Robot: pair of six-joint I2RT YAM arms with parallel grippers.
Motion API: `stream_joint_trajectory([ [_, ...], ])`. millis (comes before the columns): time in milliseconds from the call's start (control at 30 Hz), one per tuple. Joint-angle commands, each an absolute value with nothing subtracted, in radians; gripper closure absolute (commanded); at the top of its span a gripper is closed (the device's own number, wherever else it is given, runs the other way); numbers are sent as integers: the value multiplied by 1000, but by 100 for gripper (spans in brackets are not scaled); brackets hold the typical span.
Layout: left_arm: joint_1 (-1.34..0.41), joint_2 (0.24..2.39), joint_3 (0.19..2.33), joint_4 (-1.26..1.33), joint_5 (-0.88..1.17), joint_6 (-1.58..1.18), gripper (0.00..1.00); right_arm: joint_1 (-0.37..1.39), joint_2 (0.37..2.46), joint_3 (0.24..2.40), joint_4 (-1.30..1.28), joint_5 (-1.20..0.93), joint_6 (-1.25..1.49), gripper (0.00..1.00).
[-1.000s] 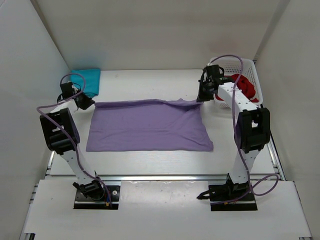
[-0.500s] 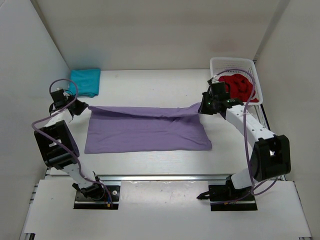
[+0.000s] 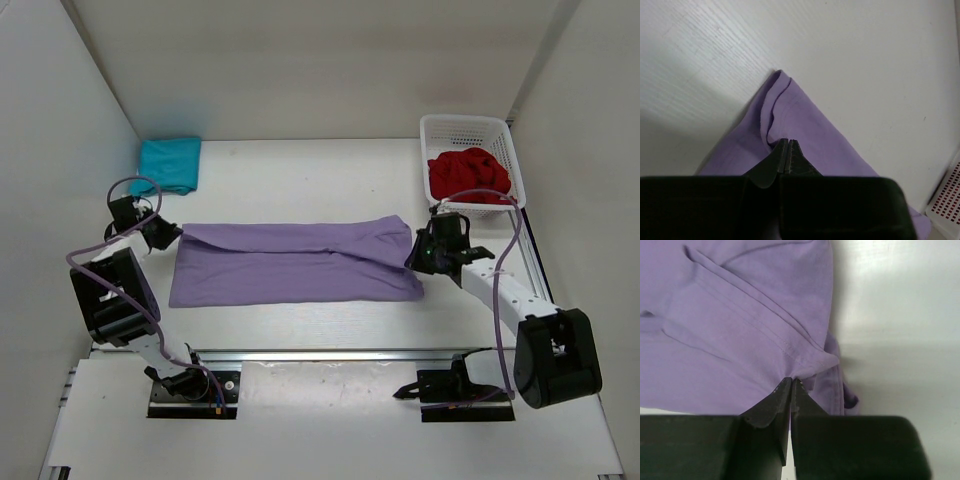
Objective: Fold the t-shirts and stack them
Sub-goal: Fold the other side of the tshirt into a rectangle
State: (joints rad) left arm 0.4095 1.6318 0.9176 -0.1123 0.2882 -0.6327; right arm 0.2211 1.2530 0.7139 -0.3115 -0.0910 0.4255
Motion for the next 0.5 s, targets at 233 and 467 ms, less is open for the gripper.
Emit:
stream_joint_trajectory([
  [233,466,1568,848,-41,371,-722,66,229,1204,612,-215,-98,476,83],
  [467,329,1388,856,20,293,-756,75,287,1072,681,-256,38,463,74],
])
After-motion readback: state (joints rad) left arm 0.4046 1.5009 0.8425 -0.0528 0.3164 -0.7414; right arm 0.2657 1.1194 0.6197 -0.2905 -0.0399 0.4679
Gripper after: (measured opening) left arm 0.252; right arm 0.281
